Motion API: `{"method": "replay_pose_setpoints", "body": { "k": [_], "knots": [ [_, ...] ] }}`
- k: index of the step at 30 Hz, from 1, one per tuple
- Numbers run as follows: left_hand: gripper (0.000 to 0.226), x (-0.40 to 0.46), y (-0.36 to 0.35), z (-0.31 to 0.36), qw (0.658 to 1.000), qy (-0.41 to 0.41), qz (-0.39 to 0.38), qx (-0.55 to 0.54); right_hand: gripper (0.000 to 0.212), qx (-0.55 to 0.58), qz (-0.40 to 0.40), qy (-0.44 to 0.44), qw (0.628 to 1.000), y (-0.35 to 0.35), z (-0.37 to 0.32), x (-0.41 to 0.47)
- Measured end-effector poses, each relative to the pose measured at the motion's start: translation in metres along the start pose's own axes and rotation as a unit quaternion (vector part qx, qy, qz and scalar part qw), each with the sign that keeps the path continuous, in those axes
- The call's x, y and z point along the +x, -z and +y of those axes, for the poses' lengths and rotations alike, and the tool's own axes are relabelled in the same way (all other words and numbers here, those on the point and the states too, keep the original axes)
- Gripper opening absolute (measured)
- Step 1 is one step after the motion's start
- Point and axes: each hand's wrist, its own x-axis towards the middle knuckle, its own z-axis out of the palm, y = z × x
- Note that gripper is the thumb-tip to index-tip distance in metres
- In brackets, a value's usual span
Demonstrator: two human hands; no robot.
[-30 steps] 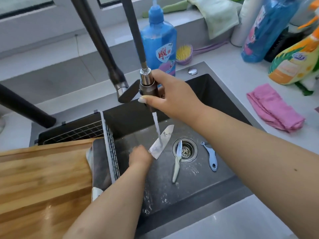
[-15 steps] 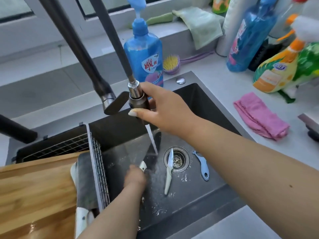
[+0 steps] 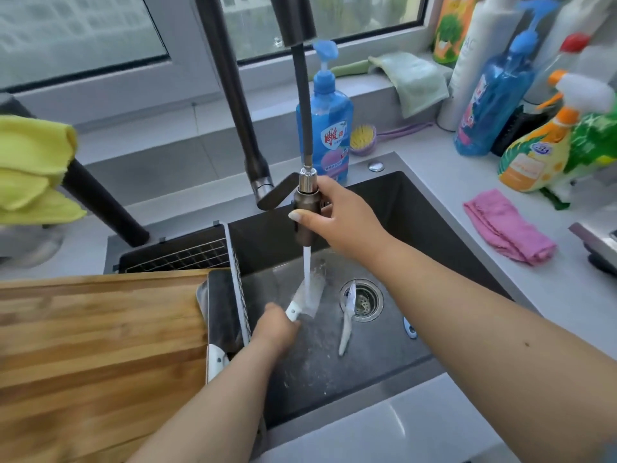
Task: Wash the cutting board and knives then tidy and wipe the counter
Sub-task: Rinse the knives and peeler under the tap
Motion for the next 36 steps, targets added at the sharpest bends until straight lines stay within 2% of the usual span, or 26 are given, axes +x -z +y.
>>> {"method": "replay_pose_setpoints", "body": {
  "k": [11, 17, 20, 22, 26, 29, 33, 36],
  "knots": [
    [0.029, -0.013, 0.0, 0.003, 0.997, 0.0, -0.026, -0.067, 0.034, -0.039, 0.02, -0.021, 0.999, 0.003, -0.006, 0.005],
    [0.034, -0.021, 0.002, 0.005, 0.998, 0.006, -0.026, -0.057, 0.036, -0.071, 0.028, -0.023, 0.997, 0.007, -0.001, 0.015],
    [0.037, -0.025, 0.003, 0.003, 0.994, 0.018, -0.044, -0.103, 0.034, -0.081, 0.031, -0.022, 0.996, 0.01, 0.0, 0.018],
    [0.039, -0.028, 0.002, 0.002, 0.98, 0.041, -0.089, -0.171, 0.033, -0.086, 0.029, -0.021, 0.996, 0.011, 0.0, 0.019],
    [0.005, -0.039, 0.005, 0.006, 0.927, 0.138, -0.191, -0.293, 0.035, -0.09, 0.024, -0.017, 0.995, 0.011, 0.0, 0.017],
    [0.013, -0.038, 0.005, 0.006, 0.887, 0.182, -0.212, -0.367, 0.036, -0.095, 0.022, -0.015, 0.995, 0.011, 0.0, 0.015],
    [0.03, -0.037, 0.005, 0.005, 0.869, 0.197, -0.223, -0.395, 0.034, -0.087, 0.023, -0.014, 0.996, 0.009, -0.002, 0.009],
    [0.029, -0.036, 0.007, 0.006, 0.852, 0.196, -0.229, -0.428, 0.039, -0.079, 0.028, -0.017, 0.996, 0.003, -0.003, 0.002]
  ]
}}
